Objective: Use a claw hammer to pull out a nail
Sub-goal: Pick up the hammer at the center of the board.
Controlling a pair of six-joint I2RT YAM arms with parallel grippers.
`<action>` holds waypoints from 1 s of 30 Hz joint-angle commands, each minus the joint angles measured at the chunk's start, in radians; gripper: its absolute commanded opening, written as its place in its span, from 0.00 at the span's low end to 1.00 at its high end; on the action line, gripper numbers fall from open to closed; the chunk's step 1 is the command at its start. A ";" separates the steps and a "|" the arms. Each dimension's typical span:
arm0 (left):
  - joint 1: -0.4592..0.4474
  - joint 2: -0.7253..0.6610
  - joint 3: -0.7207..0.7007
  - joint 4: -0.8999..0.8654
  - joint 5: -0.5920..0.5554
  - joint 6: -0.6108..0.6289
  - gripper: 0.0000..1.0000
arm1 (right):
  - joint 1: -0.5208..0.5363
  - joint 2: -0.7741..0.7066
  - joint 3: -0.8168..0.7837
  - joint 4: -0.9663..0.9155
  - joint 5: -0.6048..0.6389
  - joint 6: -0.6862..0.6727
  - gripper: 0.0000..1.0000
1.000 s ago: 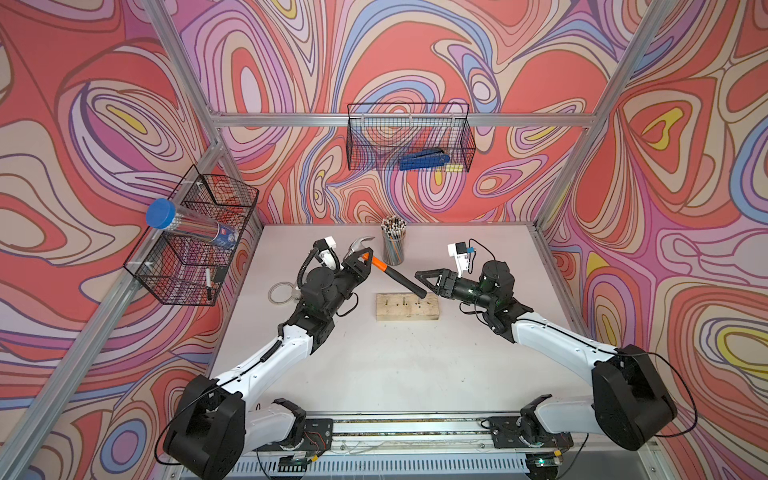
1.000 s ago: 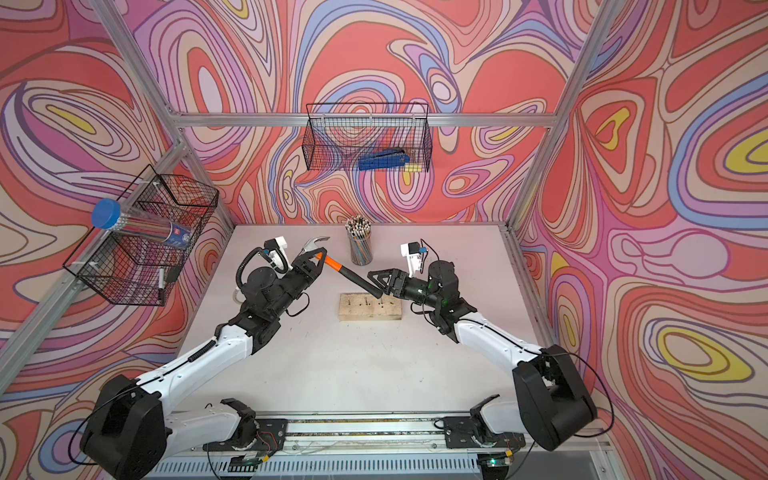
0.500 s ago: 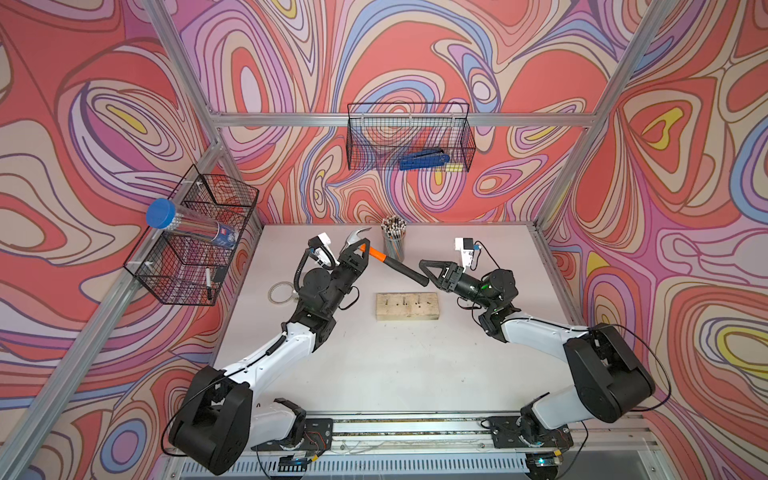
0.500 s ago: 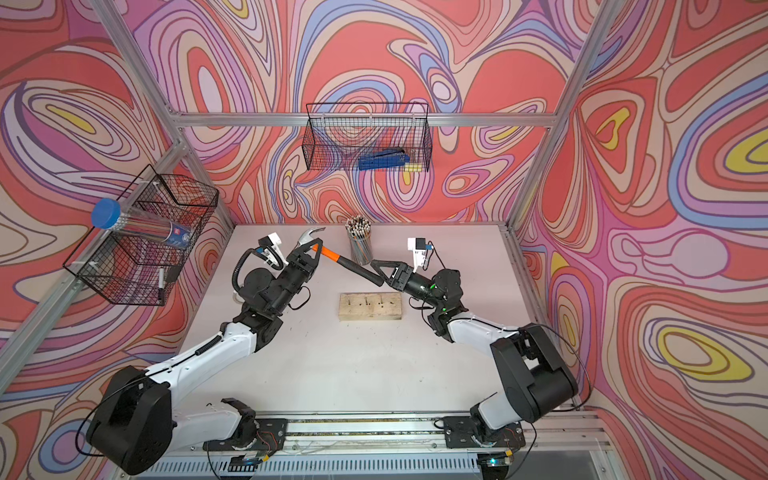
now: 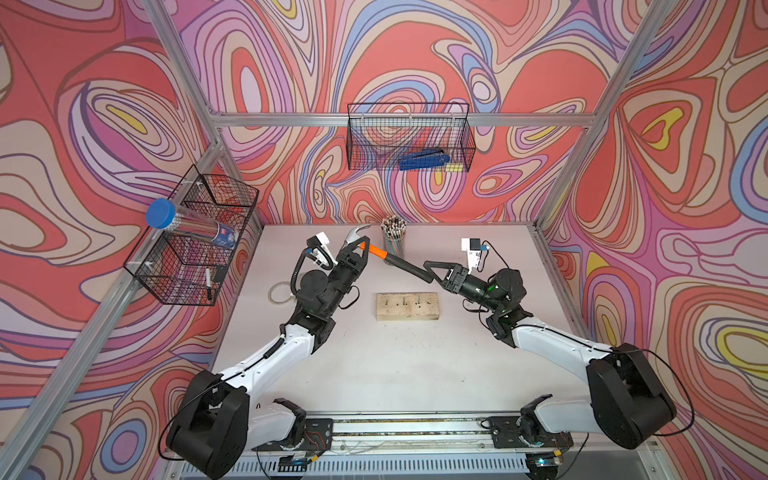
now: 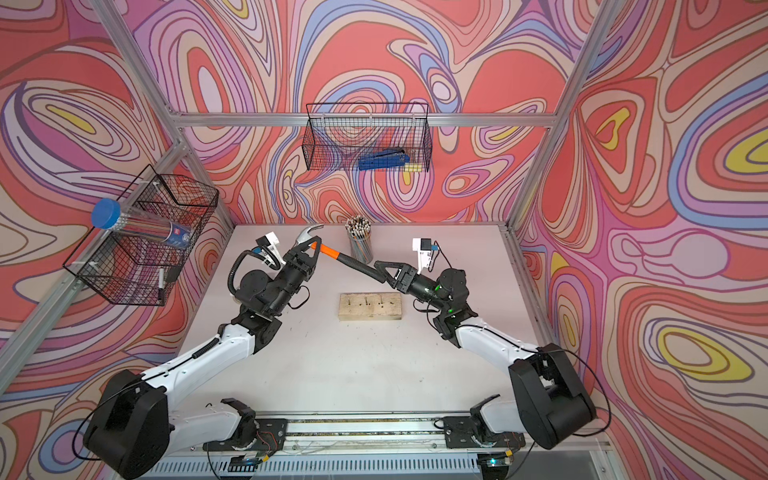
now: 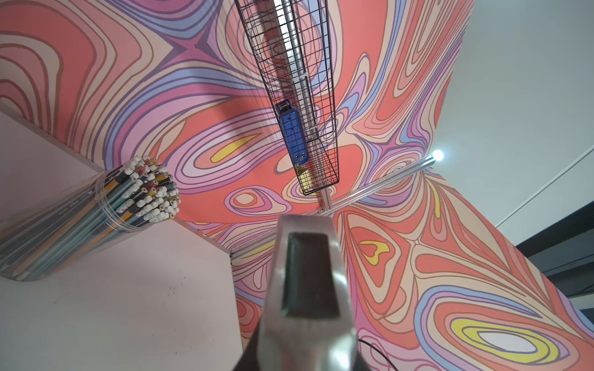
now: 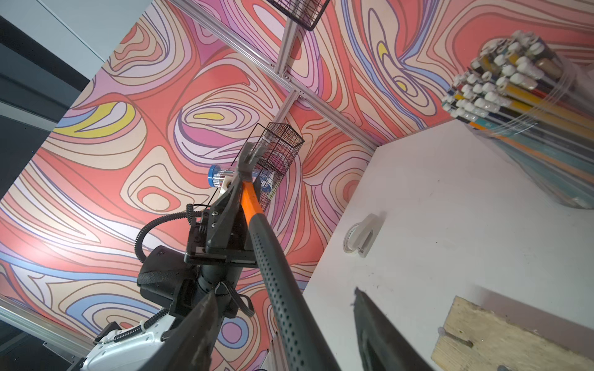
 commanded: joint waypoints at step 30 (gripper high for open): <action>-0.066 0.098 -0.015 0.354 -0.043 -0.099 0.00 | 0.033 0.213 0.036 0.496 -0.060 0.283 0.23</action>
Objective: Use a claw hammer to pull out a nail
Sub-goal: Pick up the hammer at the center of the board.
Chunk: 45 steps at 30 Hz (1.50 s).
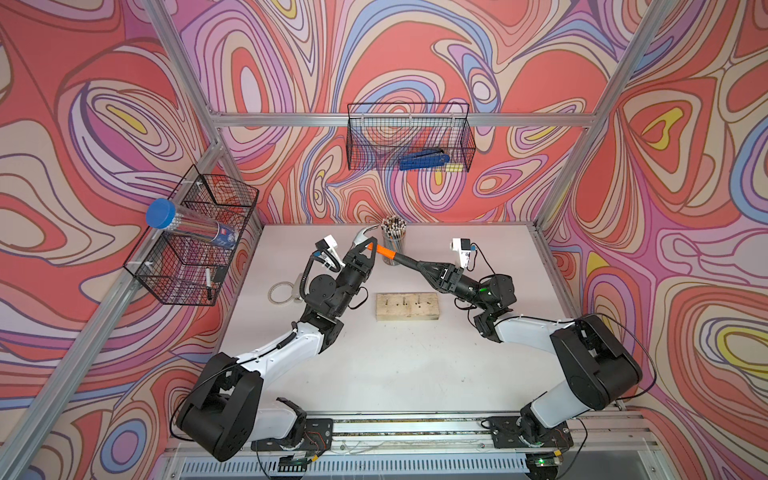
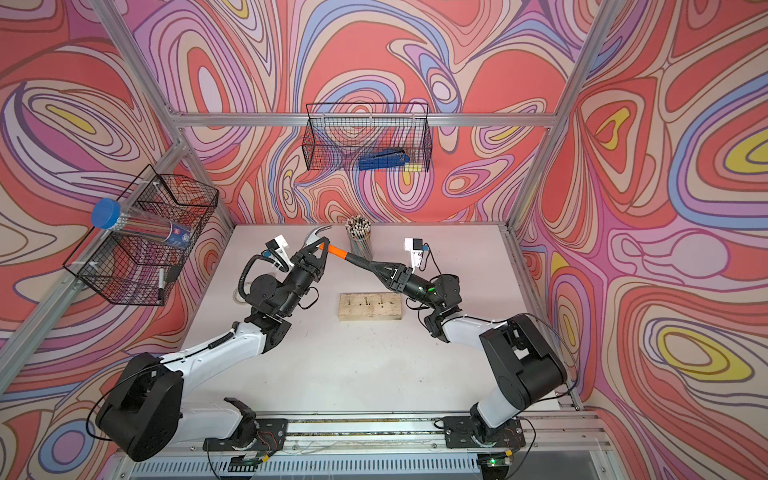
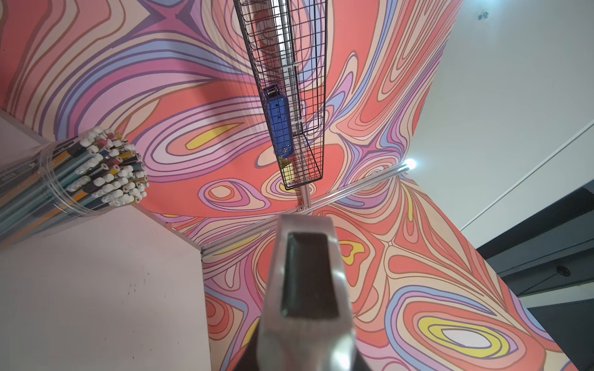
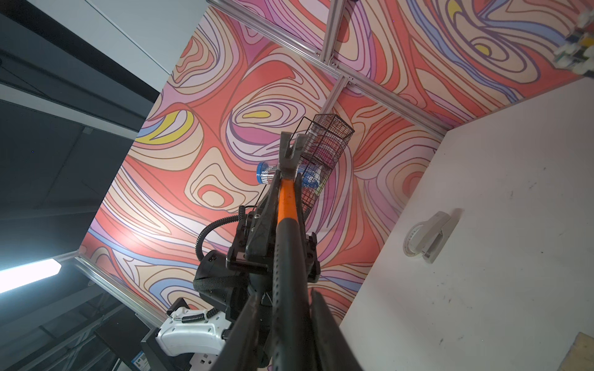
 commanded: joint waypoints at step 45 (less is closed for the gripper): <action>0.193 -0.369 -0.026 -0.703 0.371 0.300 0.86 | -0.115 -0.409 0.228 -0.905 -0.104 -0.480 0.00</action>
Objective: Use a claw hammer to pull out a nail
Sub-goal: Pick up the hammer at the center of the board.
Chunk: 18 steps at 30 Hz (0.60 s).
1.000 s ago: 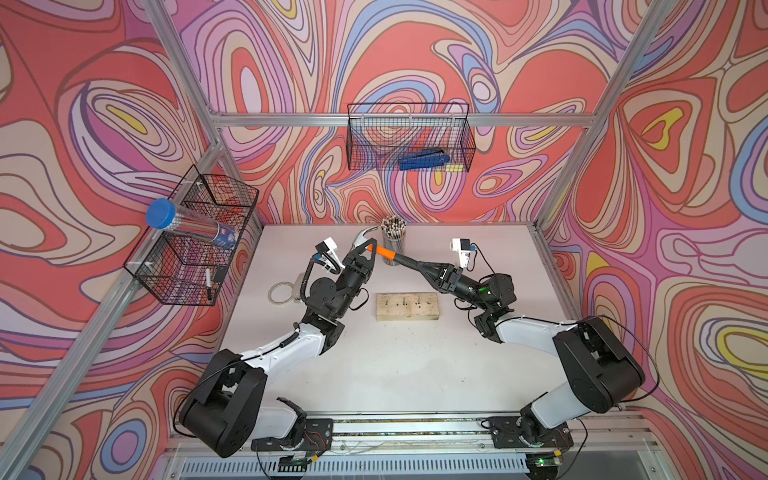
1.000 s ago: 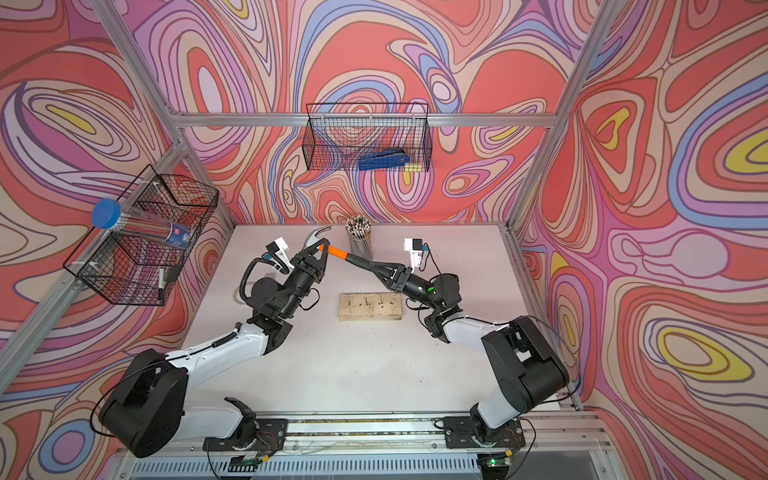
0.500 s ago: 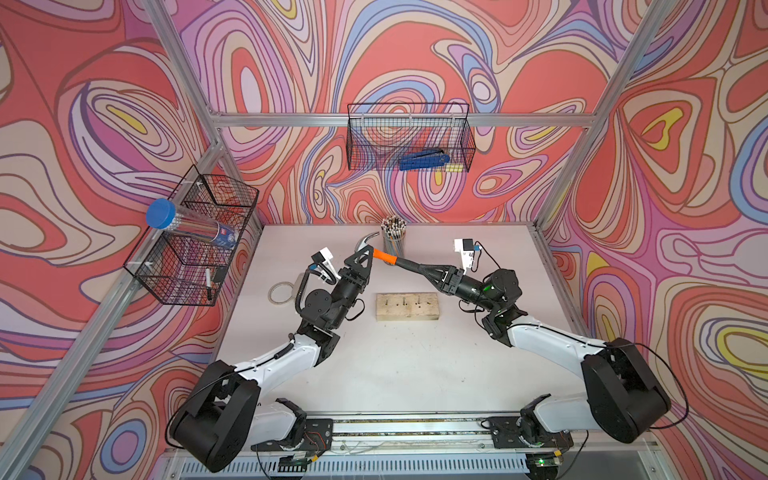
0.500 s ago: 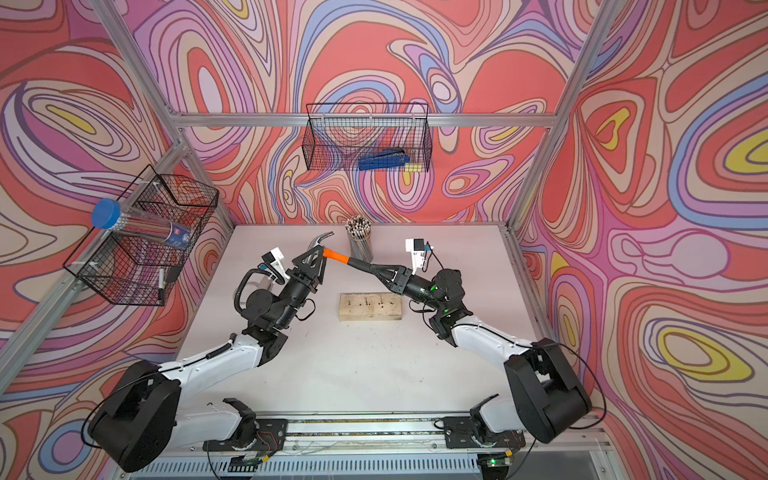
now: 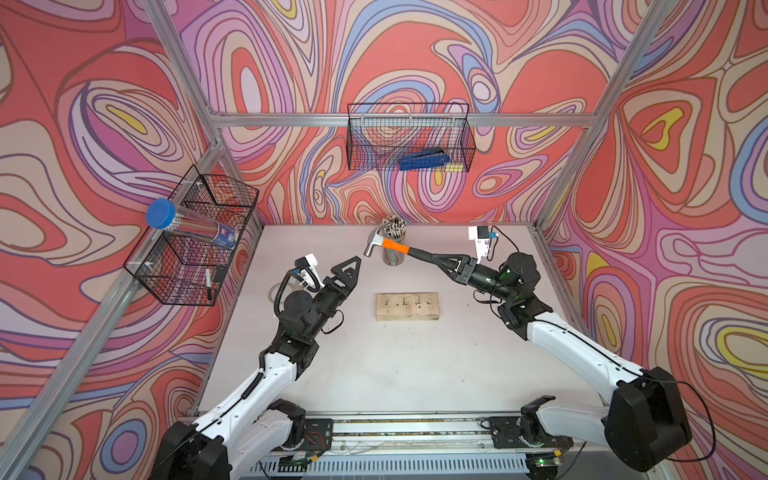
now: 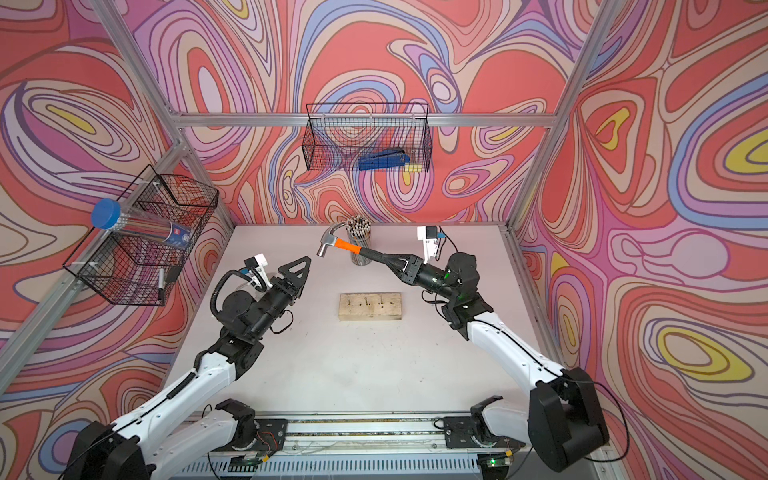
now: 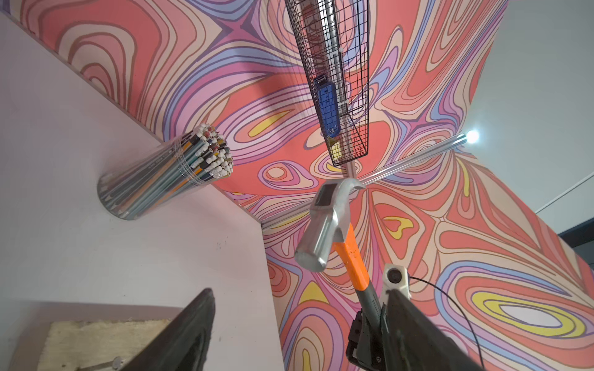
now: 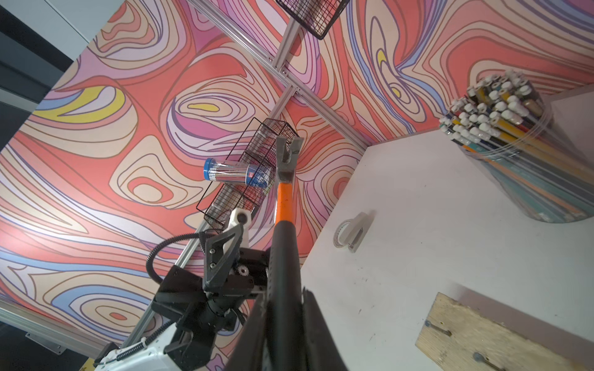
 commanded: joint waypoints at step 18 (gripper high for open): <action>0.077 0.263 0.349 -0.321 0.743 0.208 0.69 | -0.042 -0.086 0.082 -0.106 -0.319 -0.065 0.00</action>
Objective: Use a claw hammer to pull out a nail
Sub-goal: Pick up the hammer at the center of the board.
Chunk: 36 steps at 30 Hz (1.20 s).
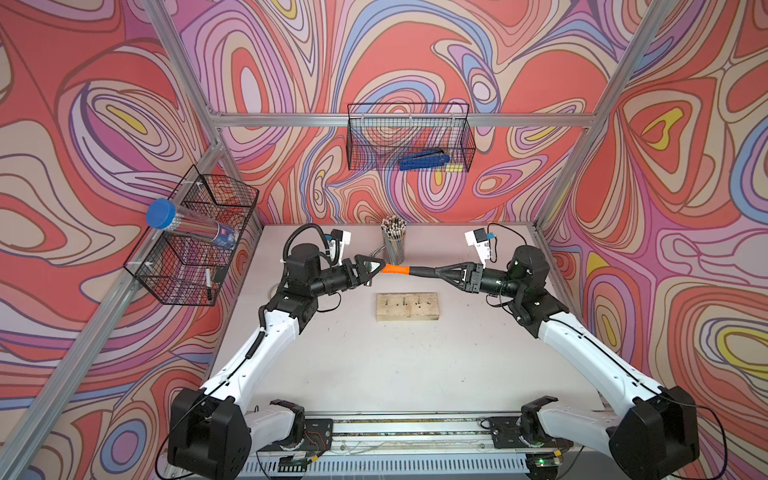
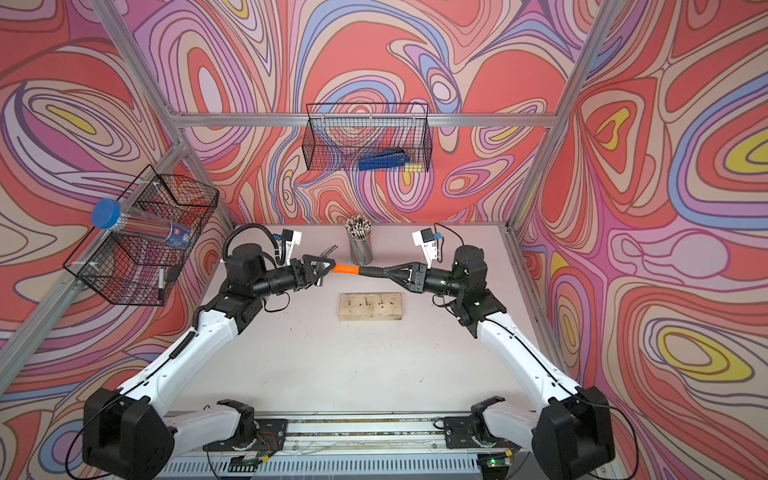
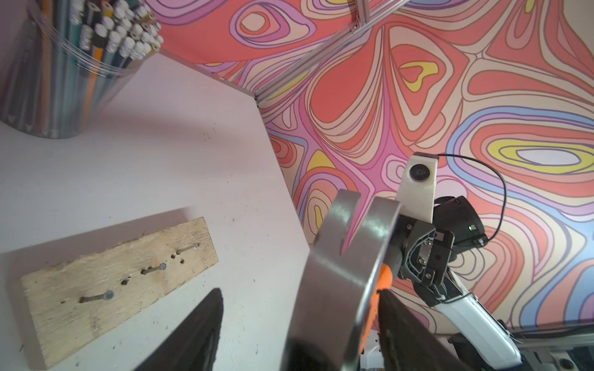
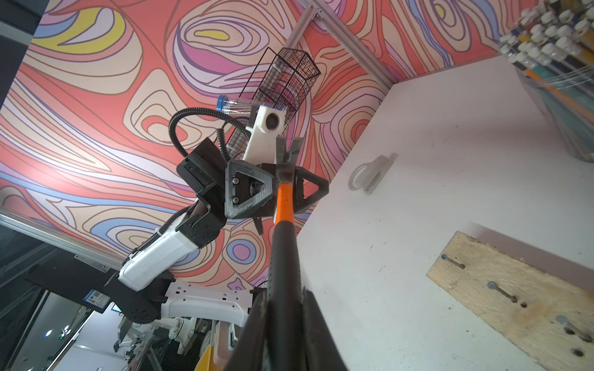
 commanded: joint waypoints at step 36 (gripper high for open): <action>0.006 0.038 -0.287 0.734 -0.186 -0.450 0.00 | -0.063 -0.025 -0.097 0.119 0.259 0.074 0.91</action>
